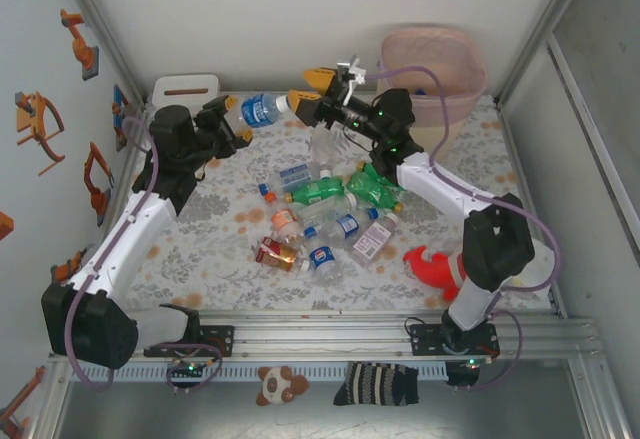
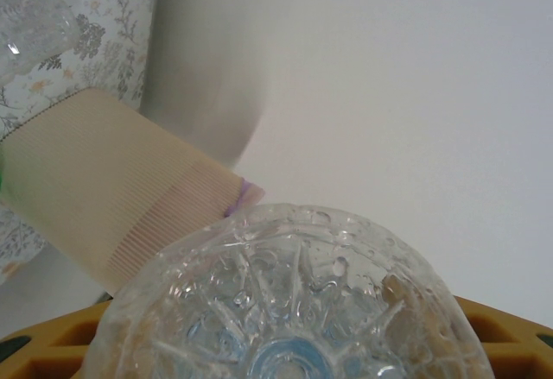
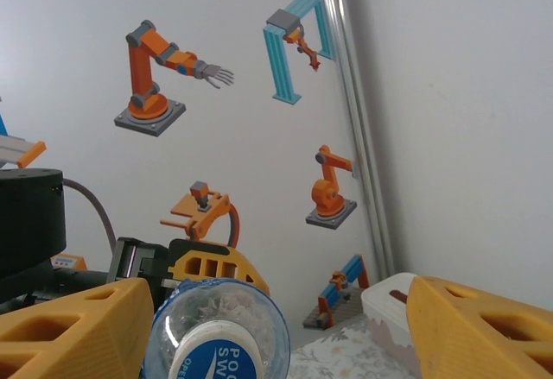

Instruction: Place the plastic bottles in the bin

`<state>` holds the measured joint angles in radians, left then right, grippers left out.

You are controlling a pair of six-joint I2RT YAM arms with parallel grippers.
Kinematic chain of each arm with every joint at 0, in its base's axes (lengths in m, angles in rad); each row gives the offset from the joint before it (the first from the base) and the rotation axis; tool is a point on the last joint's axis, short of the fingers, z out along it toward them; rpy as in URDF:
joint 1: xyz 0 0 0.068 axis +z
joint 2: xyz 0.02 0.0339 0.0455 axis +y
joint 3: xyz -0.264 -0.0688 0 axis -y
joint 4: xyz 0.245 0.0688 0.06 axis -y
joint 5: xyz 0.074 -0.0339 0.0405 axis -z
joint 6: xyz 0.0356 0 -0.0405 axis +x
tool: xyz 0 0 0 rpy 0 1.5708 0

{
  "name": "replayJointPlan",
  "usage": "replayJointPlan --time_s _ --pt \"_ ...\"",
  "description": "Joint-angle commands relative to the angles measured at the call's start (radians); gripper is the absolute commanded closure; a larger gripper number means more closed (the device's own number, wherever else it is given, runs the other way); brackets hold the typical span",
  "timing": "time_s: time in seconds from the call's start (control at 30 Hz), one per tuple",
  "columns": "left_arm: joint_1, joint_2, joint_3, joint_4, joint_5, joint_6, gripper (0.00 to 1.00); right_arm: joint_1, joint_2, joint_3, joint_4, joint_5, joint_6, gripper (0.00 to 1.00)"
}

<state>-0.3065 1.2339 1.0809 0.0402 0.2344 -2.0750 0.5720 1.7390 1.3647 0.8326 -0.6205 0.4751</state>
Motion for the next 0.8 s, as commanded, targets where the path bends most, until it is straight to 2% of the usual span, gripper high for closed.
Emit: replayJointPlan --time_s 0.0,0.2,0.57,0.77 --pt "-0.009 -0.026 0.033 0.035 -0.022 -0.112 0.58 0.031 0.023 0.048 0.119 0.013 0.021 0.25" --pt "-0.015 -0.031 0.033 0.026 -0.032 -0.11 0.59 0.06 0.079 0.064 0.173 0.012 0.058 0.36" --pt "-0.026 -0.02 0.034 0.046 -0.046 -0.117 0.59 0.067 0.103 0.069 0.209 0.015 0.093 0.62" --pt "-0.032 -0.02 0.034 0.054 -0.049 -0.121 0.59 0.068 0.127 0.08 0.237 0.019 0.129 0.64"
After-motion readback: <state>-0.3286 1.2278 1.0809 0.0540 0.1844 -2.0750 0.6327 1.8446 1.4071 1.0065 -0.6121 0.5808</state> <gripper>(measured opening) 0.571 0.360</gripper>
